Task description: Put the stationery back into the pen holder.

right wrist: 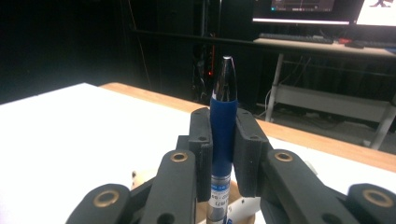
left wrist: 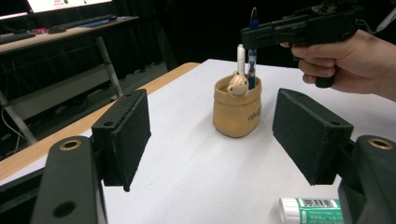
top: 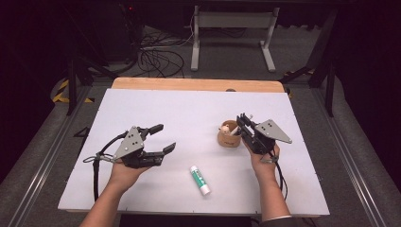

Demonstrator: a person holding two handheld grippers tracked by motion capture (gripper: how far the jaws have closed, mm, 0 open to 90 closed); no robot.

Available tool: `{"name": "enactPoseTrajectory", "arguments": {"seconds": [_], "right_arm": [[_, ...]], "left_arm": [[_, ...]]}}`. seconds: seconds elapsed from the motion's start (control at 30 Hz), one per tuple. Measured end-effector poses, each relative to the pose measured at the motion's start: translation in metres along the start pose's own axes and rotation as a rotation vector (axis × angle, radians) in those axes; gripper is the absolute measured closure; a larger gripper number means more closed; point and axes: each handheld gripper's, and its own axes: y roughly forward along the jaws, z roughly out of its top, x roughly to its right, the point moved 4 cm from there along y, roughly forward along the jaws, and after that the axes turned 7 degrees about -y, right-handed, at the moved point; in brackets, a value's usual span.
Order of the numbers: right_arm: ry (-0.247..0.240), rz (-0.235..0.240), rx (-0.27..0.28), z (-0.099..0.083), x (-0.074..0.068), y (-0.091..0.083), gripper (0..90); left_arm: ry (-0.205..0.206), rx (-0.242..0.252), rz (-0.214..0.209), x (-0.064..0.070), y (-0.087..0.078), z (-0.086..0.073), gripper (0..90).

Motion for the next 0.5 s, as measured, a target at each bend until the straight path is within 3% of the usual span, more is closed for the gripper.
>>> {"name": "enactPoseTrajectory", "arguments": {"seconds": [0.37,0.5], "right_arm": [[0.025,0.0,-0.048,-0.0089,0.0021,0.0034,77.1],[0.027,0.004,-0.037,-0.0073,0.002,0.0017,72.9]], "left_arm": [[0.009,-0.006,-0.005,0.0011,0.0001,-0.0011,28.2],[0.008,-0.002,-0.003,0.0002,-0.0007,-0.0009,28.2]]}}
